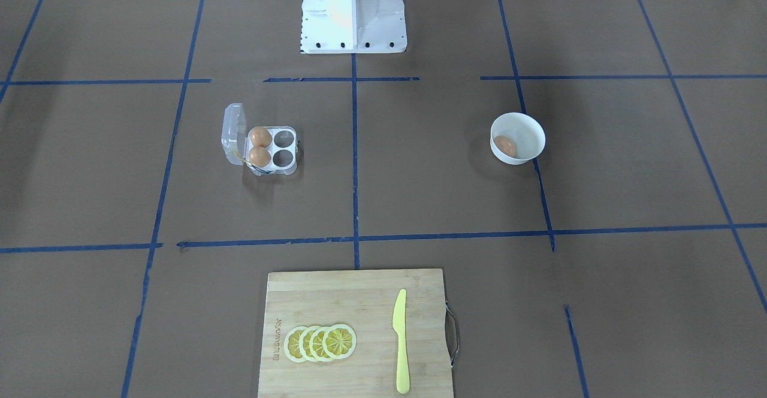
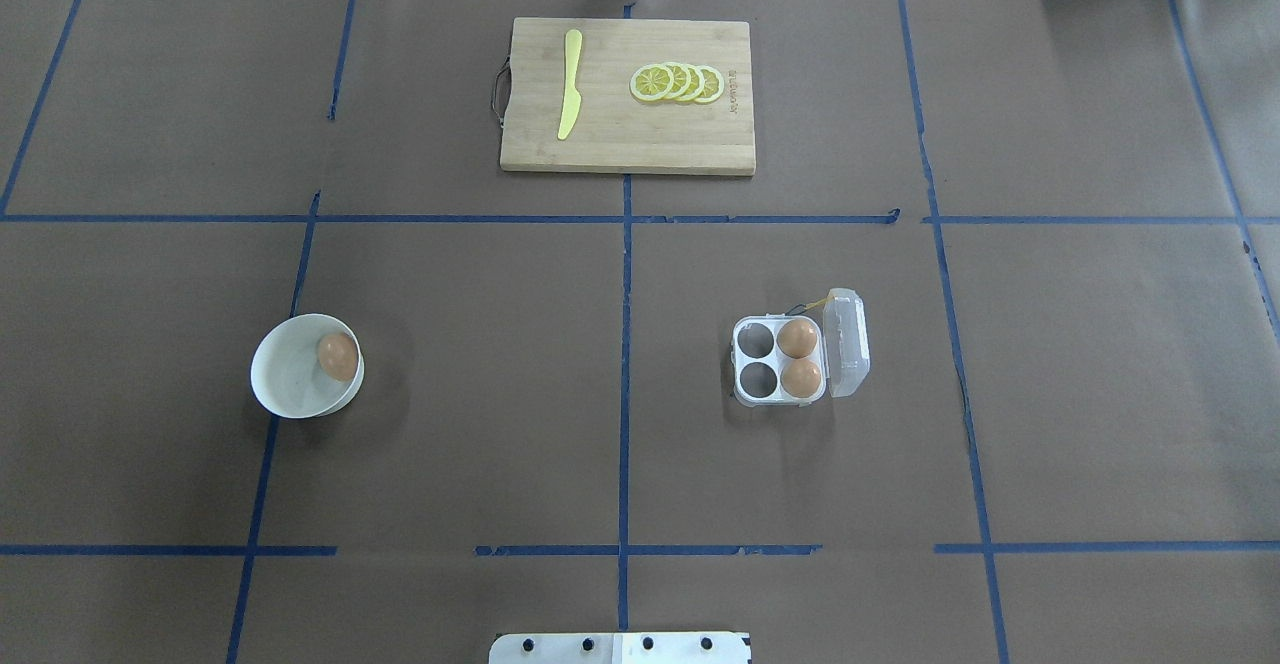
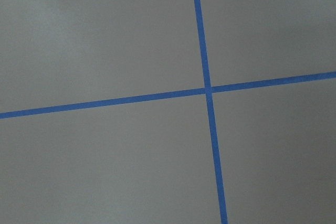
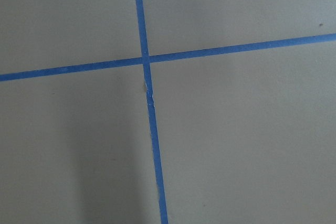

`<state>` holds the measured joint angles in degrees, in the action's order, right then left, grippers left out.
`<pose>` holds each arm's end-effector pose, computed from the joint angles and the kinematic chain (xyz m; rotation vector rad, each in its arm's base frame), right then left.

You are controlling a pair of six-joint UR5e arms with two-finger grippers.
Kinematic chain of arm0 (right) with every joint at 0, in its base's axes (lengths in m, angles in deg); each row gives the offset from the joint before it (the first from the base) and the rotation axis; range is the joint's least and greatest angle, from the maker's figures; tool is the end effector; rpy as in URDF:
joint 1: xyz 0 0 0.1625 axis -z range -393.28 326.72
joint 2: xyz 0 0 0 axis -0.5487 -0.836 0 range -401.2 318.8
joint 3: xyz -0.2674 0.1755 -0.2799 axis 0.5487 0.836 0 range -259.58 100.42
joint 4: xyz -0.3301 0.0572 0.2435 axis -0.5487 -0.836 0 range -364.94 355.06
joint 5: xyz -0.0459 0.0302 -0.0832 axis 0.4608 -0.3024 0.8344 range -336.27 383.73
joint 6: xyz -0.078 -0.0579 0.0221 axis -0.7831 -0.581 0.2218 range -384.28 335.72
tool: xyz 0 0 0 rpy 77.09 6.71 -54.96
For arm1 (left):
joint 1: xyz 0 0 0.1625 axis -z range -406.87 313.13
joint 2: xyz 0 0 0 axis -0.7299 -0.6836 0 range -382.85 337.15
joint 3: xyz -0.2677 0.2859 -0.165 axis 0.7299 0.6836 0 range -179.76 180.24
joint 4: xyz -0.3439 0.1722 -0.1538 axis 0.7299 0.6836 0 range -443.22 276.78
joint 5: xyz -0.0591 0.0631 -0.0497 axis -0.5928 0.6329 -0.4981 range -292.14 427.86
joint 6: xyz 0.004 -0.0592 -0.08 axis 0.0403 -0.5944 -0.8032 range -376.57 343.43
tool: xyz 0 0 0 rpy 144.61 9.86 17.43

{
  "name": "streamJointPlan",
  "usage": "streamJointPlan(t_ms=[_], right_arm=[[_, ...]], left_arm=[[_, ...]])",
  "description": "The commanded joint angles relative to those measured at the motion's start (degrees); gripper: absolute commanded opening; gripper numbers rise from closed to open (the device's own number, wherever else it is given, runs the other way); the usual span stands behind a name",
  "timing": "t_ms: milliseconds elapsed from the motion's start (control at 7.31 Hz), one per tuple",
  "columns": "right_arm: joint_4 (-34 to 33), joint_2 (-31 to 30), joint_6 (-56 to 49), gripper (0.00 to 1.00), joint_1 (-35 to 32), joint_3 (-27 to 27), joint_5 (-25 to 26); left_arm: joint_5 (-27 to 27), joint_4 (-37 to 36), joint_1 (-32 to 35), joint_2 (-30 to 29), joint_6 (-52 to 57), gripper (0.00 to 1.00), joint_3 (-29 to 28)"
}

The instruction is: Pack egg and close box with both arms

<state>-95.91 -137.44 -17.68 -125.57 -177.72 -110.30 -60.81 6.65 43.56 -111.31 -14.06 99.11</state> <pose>0.0818 -0.4436 0.6421 -0.0136 -0.7692 0.1413 -0.0747 -0.4857 0.6020 0.1381 0.6708 0.0771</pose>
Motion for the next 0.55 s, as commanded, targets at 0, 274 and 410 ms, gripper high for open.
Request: streamJointPlan(t_ms=[0,274,410], right_arm=[[-0.2,0.3,0.2,1.0,0.0,0.0,-0.6],[0.1,0.2,0.3,1.0,0.0,0.0,-1.0],[0.1,0.2,0.3,1.0,0.0,-0.1,-0.9]], left_arm=[[0.2,5.0,-0.3,-0.3,0.1,1.0,0.7],[-0.4,6.7,-1.9,-3.0,-0.1,1.0,2.7],[-1.1,7.2,-4.4,-4.5,0.0,1.0,4.8]])
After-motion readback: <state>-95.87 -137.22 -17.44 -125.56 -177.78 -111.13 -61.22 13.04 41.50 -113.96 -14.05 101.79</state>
